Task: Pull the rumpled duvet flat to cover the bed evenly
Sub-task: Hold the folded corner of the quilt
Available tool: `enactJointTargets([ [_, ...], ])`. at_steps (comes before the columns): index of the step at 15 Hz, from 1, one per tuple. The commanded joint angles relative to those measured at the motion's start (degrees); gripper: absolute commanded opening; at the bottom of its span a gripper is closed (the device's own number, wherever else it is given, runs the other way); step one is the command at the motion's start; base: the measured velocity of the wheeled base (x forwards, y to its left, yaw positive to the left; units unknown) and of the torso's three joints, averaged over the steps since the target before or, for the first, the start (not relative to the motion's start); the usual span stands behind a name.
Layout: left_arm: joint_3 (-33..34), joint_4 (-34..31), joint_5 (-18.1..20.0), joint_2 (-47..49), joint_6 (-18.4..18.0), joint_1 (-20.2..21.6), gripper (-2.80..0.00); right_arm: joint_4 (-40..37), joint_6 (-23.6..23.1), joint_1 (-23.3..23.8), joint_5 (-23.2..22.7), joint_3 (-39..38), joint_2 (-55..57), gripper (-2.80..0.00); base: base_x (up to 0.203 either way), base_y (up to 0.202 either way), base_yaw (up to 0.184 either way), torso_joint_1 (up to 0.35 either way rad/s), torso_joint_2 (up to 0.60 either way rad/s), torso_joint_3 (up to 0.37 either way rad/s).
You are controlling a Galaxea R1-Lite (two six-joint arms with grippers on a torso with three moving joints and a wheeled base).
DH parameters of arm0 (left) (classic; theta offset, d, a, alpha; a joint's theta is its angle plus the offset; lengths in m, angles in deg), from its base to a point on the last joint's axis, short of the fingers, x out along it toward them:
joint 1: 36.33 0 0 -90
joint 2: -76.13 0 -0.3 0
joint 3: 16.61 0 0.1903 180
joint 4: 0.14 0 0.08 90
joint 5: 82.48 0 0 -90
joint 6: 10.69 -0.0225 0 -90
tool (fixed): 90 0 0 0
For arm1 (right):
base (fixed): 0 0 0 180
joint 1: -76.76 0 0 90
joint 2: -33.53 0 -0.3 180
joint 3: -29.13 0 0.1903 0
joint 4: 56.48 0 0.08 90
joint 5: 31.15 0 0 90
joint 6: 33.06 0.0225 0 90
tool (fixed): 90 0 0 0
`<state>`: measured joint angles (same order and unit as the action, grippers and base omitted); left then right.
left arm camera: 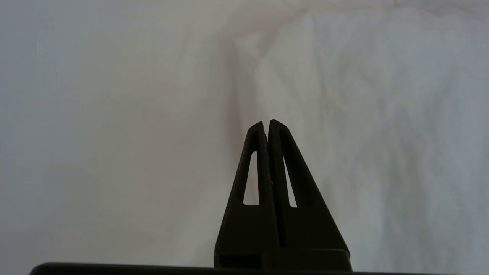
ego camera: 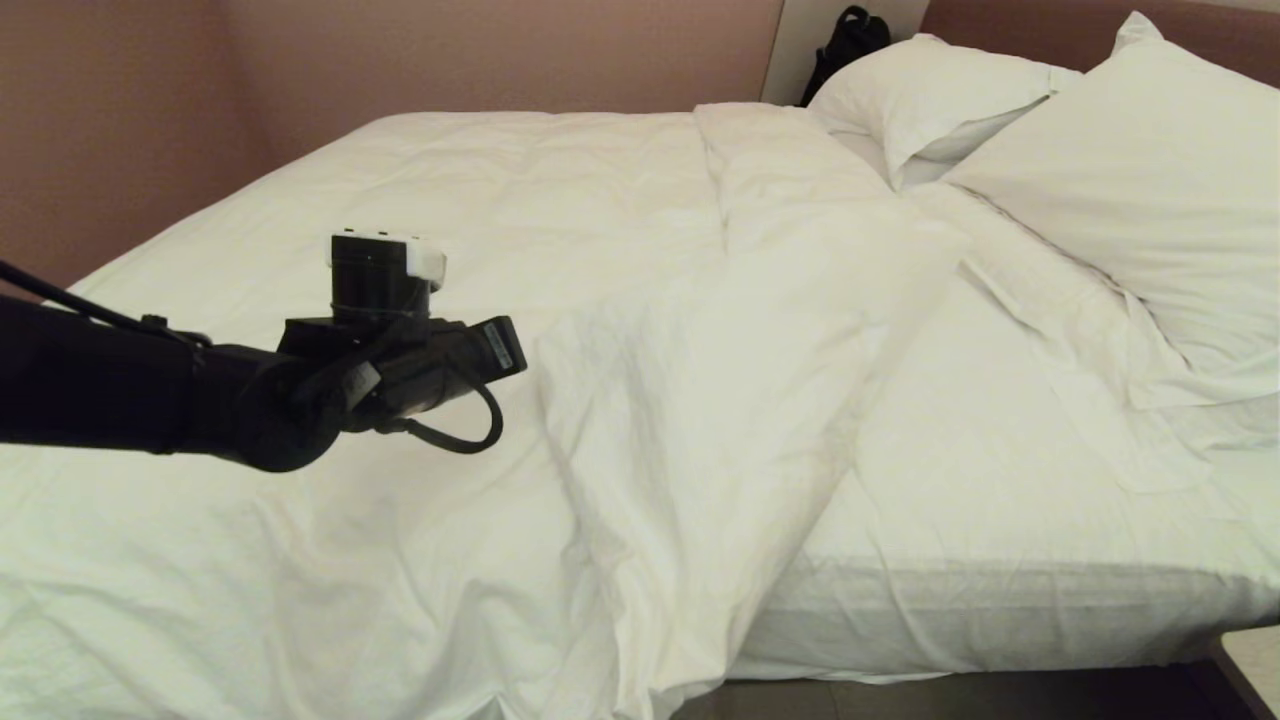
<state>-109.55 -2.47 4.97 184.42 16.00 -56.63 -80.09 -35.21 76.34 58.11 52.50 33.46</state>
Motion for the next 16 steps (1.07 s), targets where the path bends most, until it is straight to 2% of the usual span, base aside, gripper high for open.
enactJointTargets([
  [1,-6.86,-5.91,5.15,2.93,0.72,0.75,-2.80,-0.02,-0.05,-0.02,-0.05,0.00,0.07,-2.80,0.000,0.000,0.000,0.000,0.00,0.000],
  [3,-13.94,-13.09,8.60,5.38,1.57,1.21,-2.80,-0.02,-0.05,-0.02,-0.05,0.00,0.07,-2.80,0.000,0.000,0.000,0.000,0.00,0.000],
  [5,-19.71,-17.53,10.44,8.15,2.57,2.23,-2.80,-0.02,-0.05,-0.02,-0.05,0.00,0.07,-2.80,0.000,0.000,0.000,0.000,0.00,0.000],
  [7,-24.39,-20.56,12.55,11.07,6.42,3.46,-2.80,-0.02,-0.05,-0.02,-0.05,0.00,0.07,-2.80,0.000,0.000,0.000,0.000,0.00,0.000],
  [8,-25.17,-21.22,13.10,11.59,7.49,3.95,-2.80,-0.02,-0.05,-0.02,-0.05,0.00,0.07,-2.80,0.000,0.000,0.000,0.000,0.00,0.000],
  [16,-25.56,-21.21,13.18,12.26,7.14,5.14,-2.80,-0.02,-0.05,-0.02,-0.05,0.00,0.07,-2.80,0.000,0.000,0.000,0.000,0.00,0.000],
])
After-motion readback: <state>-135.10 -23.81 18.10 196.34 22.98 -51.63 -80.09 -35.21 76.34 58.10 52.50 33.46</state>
